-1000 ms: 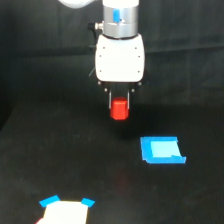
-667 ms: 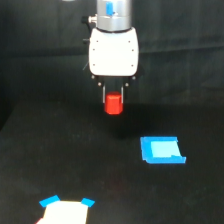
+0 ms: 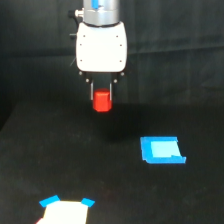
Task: Pick up the red object from the table
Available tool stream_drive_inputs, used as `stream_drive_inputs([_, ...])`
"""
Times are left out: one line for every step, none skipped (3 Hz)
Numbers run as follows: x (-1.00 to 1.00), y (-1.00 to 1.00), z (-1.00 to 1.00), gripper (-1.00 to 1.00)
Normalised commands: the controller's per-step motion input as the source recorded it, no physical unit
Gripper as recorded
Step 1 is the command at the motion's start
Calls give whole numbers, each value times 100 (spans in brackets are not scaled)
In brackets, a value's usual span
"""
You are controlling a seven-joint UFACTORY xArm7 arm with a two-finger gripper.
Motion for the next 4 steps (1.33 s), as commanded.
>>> stream_drive_inputs([-6, -96, -25, -63])
stream_drive_inputs([-47, -100, 36, -36])
stream_drive_inputs([47, -14, 100, -91])
stream_drive_inputs([52, -21, -26, -100])
